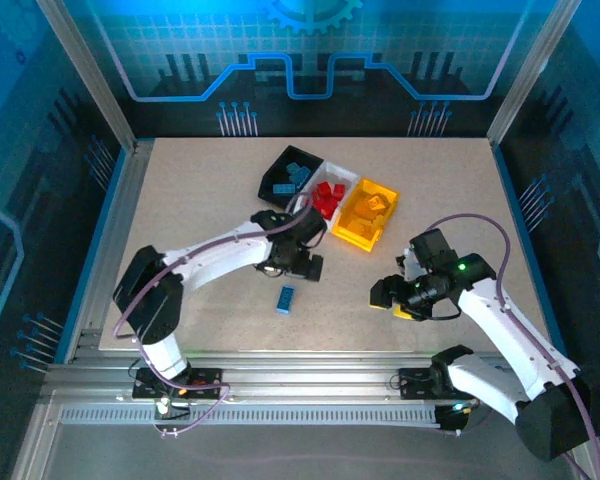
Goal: Sort the legos into containers by color
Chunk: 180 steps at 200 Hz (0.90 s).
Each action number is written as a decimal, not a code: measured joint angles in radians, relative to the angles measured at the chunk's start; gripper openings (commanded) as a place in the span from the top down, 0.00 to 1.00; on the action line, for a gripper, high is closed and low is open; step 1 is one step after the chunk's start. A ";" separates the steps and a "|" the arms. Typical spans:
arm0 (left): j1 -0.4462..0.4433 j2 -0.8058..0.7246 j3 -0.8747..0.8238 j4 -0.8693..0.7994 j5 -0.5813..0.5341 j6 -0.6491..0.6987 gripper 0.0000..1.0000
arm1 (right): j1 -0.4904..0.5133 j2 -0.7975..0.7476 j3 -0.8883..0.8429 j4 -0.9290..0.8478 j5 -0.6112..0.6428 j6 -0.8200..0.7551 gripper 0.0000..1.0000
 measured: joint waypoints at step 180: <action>-0.065 0.127 -0.132 0.141 0.003 -0.171 0.67 | -0.003 -0.161 -0.054 -0.078 0.001 0.044 0.32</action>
